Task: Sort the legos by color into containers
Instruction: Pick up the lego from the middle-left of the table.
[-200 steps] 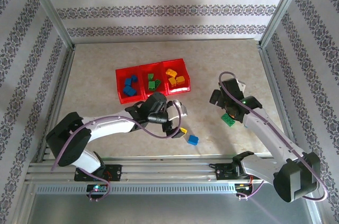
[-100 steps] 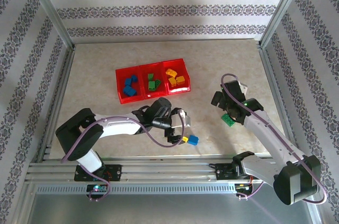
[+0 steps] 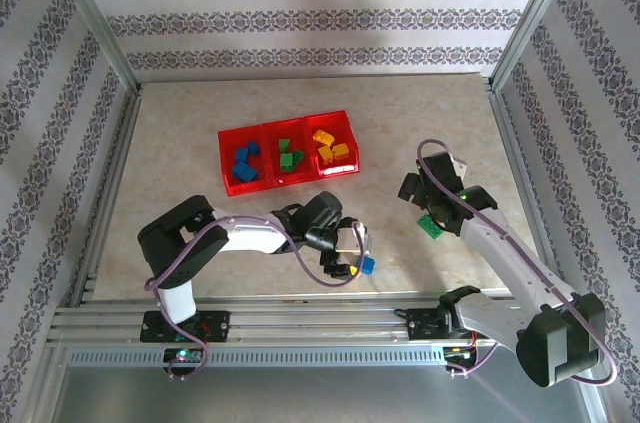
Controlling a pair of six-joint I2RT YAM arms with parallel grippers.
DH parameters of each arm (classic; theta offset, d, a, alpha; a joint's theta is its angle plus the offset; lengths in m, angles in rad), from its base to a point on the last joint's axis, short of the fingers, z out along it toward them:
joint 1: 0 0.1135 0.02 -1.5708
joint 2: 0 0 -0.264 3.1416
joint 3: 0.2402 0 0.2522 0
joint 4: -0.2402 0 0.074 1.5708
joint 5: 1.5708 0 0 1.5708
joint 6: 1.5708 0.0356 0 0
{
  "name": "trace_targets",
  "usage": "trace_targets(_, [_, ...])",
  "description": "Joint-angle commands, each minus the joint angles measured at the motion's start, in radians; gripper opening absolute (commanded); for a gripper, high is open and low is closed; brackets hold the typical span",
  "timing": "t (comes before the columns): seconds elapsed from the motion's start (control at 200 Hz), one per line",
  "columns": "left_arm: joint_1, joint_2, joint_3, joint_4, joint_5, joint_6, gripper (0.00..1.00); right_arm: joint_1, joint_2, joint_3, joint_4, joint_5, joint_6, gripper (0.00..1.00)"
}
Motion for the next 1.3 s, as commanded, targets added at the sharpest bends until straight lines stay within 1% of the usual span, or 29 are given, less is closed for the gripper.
trace_targets(0.0, [-0.031, 0.036, 0.052, -0.072, 0.026, 0.067, 0.89, -0.014, -0.007, -0.007, 0.001, -0.008, 0.015, 0.98])
trace_targets(0.065, [-0.041, 0.053, 0.064, -0.085, 0.019, 0.078, 0.88, -0.016, -0.008, -0.007, 0.001, -0.01, 0.015, 0.98])
trace_targets(0.11, [-0.045, 0.063, 0.069, -0.09, 0.019, 0.082, 0.83, -0.017, -0.008, -0.007, 0.001, -0.011, 0.013, 0.98])
trace_targets(0.185, [-0.048, 0.078, 0.077, -0.098, 0.015, 0.079, 0.76, -0.018, -0.012, -0.007, 0.001, -0.011, 0.013, 0.98])
trace_targets(0.26, [-0.048, 0.087, 0.081, -0.099, 0.005, 0.072, 0.75, -0.019, -0.014, -0.008, 0.001, -0.011, 0.013, 0.98])
trace_targets(0.28, [-0.048, 0.09, 0.082, -0.098, 0.003, 0.07, 0.71, -0.02, -0.014, -0.008, 0.001, -0.012, 0.012, 0.98])
trace_targets(0.33, [-0.049, 0.097, 0.085, -0.1, -0.002, 0.067, 0.66, -0.02, -0.014, -0.01, 0.002, -0.012, 0.012, 0.98])
trace_targets(0.395, [-0.048, 0.105, 0.091, -0.11, -0.004, 0.067, 0.64, -0.022, -0.014, -0.01, 0.002, -0.015, 0.012, 0.99])
trace_targets(0.525, [-0.048, 0.11, 0.1, -0.118, -0.008, 0.062, 0.48, -0.023, -0.014, -0.01, 0.006, -0.017, 0.012, 0.98])
trace_targets(0.605, [-0.048, 0.108, 0.1, -0.113, -0.018, 0.053, 0.35, -0.025, -0.012, -0.011, 0.009, -0.02, 0.012, 0.98])
trace_targets(0.65, [-0.049, 0.104, 0.097, -0.107, -0.024, 0.046, 0.32, -0.025, -0.013, -0.011, 0.011, -0.02, 0.012, 0.98])
trace_targets(0.804, [-0.048, 0.063, 0.068, -0.054, -0.064, -0.009, 0.3, -0.025, -0.011, -0.013, 0.013, -0.023, 0.012, 0.98])
trace_targets(0.844, [-0.047, 0.044, 0.056, -0.032, -0.085, -0.03, 0.27, -0.025, -0.011, -0.014, 0.013, -0.023, 0.012, 0.98])
trace_targets(0.894, [-0.045, 0.017, 0.042, -0.011, -0.114, -0.06, 0.27, -0.025, -0.015, -0.017, 0.013, -0.024, 0.012, 0.98])
trace_targets(1.124, [-0.012, -0.146, -0.038, 0.106, -0.293, -0.209, 0.27, -0.025, -0.04, -0.039, 0.01, -0.015, 0.02, 0.98])
trace_targets(1.194, [0.005, -0.195, -0.049, 0.099, -0.362, -0.256, 0.26, -0.025, -0.052, -0.046, 0.006, -0.008, 0.024, 0.98])
trace_targets(1.294, [0.038, -0.268, -0.046, 0.044, -0.447, -0.327, 0.26, -0.026, -0.067, -0.053, -0.003, 0.001, 0.025, 0.98])
